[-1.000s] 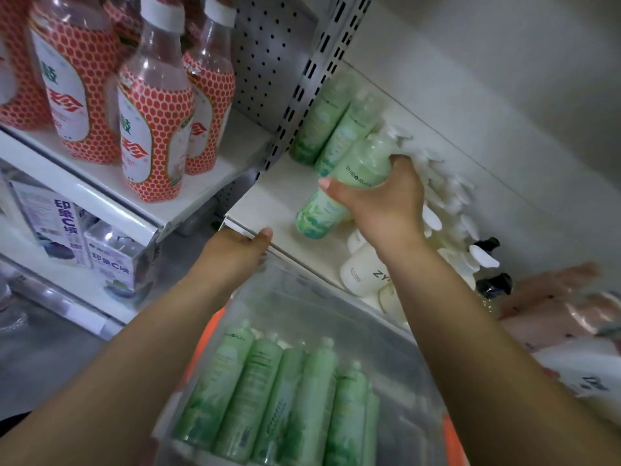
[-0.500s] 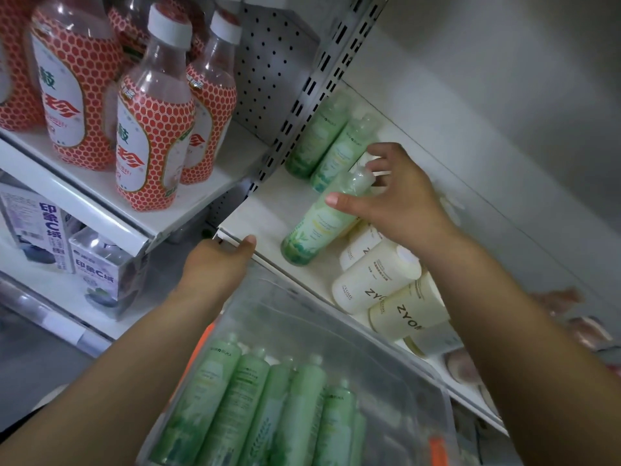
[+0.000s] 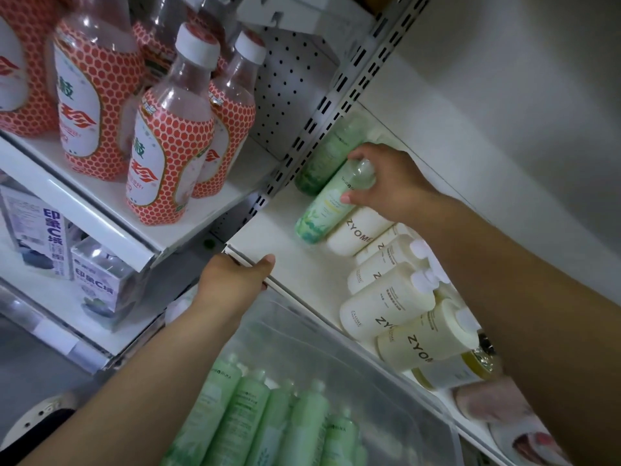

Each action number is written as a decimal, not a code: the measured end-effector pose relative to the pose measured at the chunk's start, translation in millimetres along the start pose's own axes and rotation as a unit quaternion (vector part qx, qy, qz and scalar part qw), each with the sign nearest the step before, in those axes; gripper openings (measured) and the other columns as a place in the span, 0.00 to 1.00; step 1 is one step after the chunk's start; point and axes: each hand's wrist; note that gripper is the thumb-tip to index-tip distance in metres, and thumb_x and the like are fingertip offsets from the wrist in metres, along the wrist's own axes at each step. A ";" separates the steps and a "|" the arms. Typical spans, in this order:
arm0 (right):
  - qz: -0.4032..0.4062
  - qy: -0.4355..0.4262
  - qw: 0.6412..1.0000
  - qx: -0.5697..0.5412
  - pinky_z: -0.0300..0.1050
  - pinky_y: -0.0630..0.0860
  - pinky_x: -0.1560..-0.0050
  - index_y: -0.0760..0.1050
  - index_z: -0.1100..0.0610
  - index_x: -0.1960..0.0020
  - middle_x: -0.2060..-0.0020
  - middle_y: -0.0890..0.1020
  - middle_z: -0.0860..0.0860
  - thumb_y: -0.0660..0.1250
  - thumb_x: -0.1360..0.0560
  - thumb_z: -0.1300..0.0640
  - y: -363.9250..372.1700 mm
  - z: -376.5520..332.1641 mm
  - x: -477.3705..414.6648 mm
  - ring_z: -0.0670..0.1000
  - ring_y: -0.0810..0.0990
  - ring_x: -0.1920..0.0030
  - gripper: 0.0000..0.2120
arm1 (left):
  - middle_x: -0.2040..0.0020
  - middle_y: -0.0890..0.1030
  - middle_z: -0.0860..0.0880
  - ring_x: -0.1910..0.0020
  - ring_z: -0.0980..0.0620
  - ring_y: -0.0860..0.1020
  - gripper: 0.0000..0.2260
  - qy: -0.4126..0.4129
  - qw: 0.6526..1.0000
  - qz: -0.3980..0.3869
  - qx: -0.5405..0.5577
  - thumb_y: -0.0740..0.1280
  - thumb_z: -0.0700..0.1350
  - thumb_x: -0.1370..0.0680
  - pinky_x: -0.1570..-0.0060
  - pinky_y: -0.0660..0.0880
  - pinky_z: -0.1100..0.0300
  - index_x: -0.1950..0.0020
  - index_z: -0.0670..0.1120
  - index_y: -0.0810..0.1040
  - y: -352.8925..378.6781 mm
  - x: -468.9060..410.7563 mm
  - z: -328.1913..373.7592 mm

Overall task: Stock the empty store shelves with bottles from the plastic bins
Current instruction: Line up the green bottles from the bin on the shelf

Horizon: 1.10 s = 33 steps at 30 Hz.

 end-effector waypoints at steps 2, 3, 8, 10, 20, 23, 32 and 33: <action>0.007 -0.004 1.000 0.013 0.42 0.72 0.40 0.72 0.51 0.29 0.34 0.75 0.52 0.80 0.30 0.52 2.9 3.7 -15.1 0.53 0.75 0.37 0.32 | 0.63 0.83 0.46 0.60 0.49 0.84 0.11 -0.003 1.000 -0.001 -0.002 0.73 0.48 0.23 0.55 0.76 0.58 0.62 0.44 0.78 -0.8 -0.9 0.7; 0.009 -0.004 1.000 0.018 0.42 0.72 0.39 0.71 0.52 0.29 0.34 0.75 0.53 0.80 0.30 0.52 4.3 5.8 -21.6 0.54 0.75 0.37 0.33 | 0.62 0.83 0.46 0.59 0.49 0.84 0.11 -0.003 1.000 -0.001 -0.002 0.73 0.48 0.23 0.53 0.78 0.57 0.62 0.43 0.79 -1.1 -1.1 0.9; 0.009 0.005 0.998 0.057 0.40 0.68 0.43 0.71 0.54 0.28 0.34 0.71 0.57 0.79 0.30 0.53 7.4 14.8 -41.8 0.57 0.74 0.36 0.33 | 0.60 0.84 0.43 0.56 0.46 0.85 0.12 -0.009 1.000 0.001 0.006 0.73 0.48 0.24 0.51 0.80 0.55 0.61 0.43 0.78 -2.3 -4.3 0.0; 0.011 0.011 0.998 0.059 0.40 0.68 0.42 0.70 0.53 0.28 0.34 0.68 0.58 0.79 0.30 0.52 7.1 16.4 -44.5 0.57 0.74 0.37 0.33 | 0.60 0.84 0.43 0.55 0.46 0.85 0.12 -0.012 1.000 0.003 0.010 0.73 0.49 0.23 0.55 0.78 0.58 0.62 0.43 0.78 -2.9 -4.0 0.2; -0.007 0.023 0.996 0.081 0.43 0.69 0.38 0.72 0.55 0.30 0.35 0.71 0.60 0.80 0.32 0.53 1.0 21.0 -41.4 0.59 0.73 0.36 0.33 | 0.63 0.82 0.43 0.53 0.43 0.85 0.15 -0.026 0.999 -0.014 0.018 0.73 0.48 0.23 0.41 0.79 0.46 0.65 0.43 0.75 -6.8 -2.6 3.8; 0.004 0.026 0.997 0.074 0.43 0.69 0.38 0.72 0.54 0.30 0.34 0.70 0.60 0.80 0.31 0.53 2.4 23.7 -38.9 0.58 0.73 0.35 0.33 | 0.62 0.83 0.43 0.53 0.44 0.85 0.15 -0.026 1.000 -0.007 0.009 0.73 0.49 0.23 0.42 0.79 0.46 0.64 0.42 0.76 -6.4 -0.9 4.3; 0.023 0.041 0.996 0.076 0.54 0.70 0.31 0.62 0.54 0.22 0.30 0.68 0.60 0.77 0.28 0.50 14.7 20.9 -33.7 0.61 0.70 0.31 0.41 | 0.60 0.84 0.44 0.56 0.46 0.84 0.14 -0.008 0.999 -0.009 -0.036 0.73 0.52 0.23 0.50 0.80 0.55 0.60 0.43 0.79 -4.9 -2.9 1.1; 0.031 0.050 0.996 0.065 0.56 0.70 0.31 0.59 0.52 0.20 0.29 0.67 0.60 0.78 0.29 0.49 14.8 20.0 -30.4 0.61 0.68 0.30 0.44 | 0.59 0.85 0.45 0.56 0.47 0.84 0.16 0.000 0.997 -0.019 -0.072 0.73 0.56 0.25 0.52 0.79 0.57 0.59 0.43 0.81 -6.6 -1.8 0.5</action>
Point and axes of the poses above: each hand's wrist, its own x-axis away from the middle knuckle, its own y-axis out of the palm, z = x × y
